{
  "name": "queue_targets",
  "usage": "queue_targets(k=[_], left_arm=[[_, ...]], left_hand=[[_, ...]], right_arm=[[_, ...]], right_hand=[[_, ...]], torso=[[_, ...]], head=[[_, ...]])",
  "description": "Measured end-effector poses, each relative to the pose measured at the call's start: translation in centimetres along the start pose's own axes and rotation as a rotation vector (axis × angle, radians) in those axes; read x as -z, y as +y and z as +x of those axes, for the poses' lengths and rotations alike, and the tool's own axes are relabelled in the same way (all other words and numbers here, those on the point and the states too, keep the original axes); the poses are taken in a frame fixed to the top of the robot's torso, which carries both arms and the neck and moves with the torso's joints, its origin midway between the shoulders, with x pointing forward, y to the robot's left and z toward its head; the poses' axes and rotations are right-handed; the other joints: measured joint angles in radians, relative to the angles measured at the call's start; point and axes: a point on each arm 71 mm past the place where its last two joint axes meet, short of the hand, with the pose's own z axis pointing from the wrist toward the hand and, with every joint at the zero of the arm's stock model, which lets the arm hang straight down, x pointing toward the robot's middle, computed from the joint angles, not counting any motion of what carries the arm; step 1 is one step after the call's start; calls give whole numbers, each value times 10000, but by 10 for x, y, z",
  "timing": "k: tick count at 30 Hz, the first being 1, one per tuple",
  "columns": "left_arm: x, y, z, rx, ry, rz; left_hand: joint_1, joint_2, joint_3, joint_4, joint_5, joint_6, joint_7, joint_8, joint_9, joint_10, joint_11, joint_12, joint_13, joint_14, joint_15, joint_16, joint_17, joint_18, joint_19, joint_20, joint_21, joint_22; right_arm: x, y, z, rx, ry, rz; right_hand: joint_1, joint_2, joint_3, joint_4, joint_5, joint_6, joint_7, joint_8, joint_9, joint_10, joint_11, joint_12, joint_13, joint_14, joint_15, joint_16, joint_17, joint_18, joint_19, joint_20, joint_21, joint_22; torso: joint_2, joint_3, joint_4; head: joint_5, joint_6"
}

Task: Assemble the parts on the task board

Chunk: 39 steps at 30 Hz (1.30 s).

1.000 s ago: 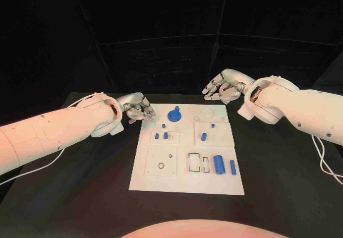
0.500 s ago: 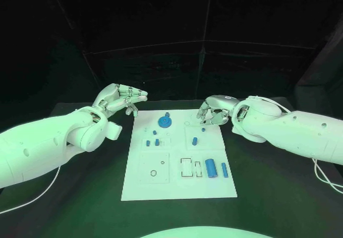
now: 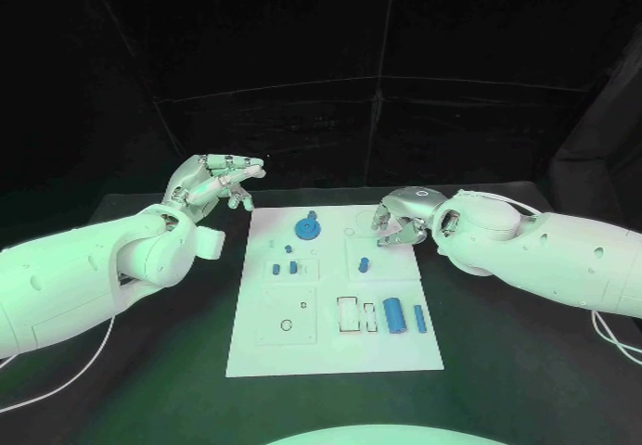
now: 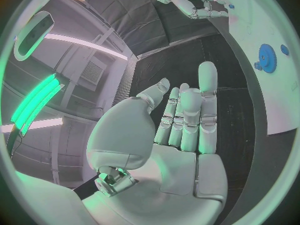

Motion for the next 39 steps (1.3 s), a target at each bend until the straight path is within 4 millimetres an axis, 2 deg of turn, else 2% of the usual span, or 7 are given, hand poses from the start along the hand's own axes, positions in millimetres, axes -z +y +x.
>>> queue_targets(k=[10,12,16,24,29,31,39], left_arm=[[0,1,-2,185,-114,-6],[0,1,-2,193,-131,-16],[0,2,-3,202,-161,-31],[0,3,-3,222,-180,-62],[0,3,-3,223,-189,-93],[0,4,-3,223,-193,-107],[0,4,-4,228,-199,-140]], left_hand=[[0,0,0,0,0,0,0,0,0,0,0,7,1,0,0,-39,-86,0,0,0,-43,-23],[0,0,0,0,0,0,0,0,0,0,0,7,1,0,0,-39,-107,12,0,0,-43,-23],[0,0,0,-1,0,-1,0,0,1,0,0,7,1,-71,0,-78,-126,154,-7,-7,-43,-38],[45,44,0,-1,0,-1,-1,0,1,0,-1,59,1,-72,0,-77,-188,157,-35,-35,-113,-62],[82,80,0,-1,0,-1,-1,33,1,0,-1,59,1,-71,0,-129,-234,156,-35,-35,-113,-77],[80,78,0,-1,0,-1,-1,37,2,0,-1,59,1,-71,0,-134,-265,156,-34,-35,-113,-87],[80,78,18,-19,0,-1,-1,37,2,0,-1,59,2,-97,-27,-134,-292,155,-34,-35,-123,-93]], right_arm=[[-1,3,8,226,324,-3],[-2,4,9,236,393,-20],[-2,4,13,257,572,-17],[-3,6,16,286,868,-26],[-4,5,16,304,913,-3],[-5,5,16,310,927,19],[-6,6,17,386,907,75]], right_hand=[[0,0,226,-79,0,46,46,0,7,25,-20,0,-176,0,0,256,227,-16,145,103,199,236],[4,4,306,-114,0,144,28,0,20,134,-13,0,-232,-1,0,356,325,-165,179,71,254,327],[94,95,569,-156,-48,290,0,0,34,324,-71,0,-359,0,0,581,525,-164,322,70,456,551],[146,43,942,-252,-133,414,-20,-37,32,581,-102,0,-561,-1,0,786,714,-163,427,34,613,810],[264,160,1460,-403,-406,579,-39,-37,32,940,-146,0,-652,-1,0,1065,969,-170,602,-16,902,1135],[303,122,1685,-490,-464,598,-47,-37,32,973,-180,0,-681,-1,0,1125,1043,-322,626,-18,962,1239],[320,107,2498,-888,-723,906,-101,-38,57,1331,-213,-10,-762,0,-77,1486,1357,-320,898,-75,1376,1753]], torso=[[1,2,21],[1,2,22],[1,2,22],[4,6,15],[1,2,15],[-2,1,11],[-5,-2,4]], head=[[-23,-70],[-4,-85],[14,-103],[53,-149],[59,-164],[60,-178],[61,-208]])
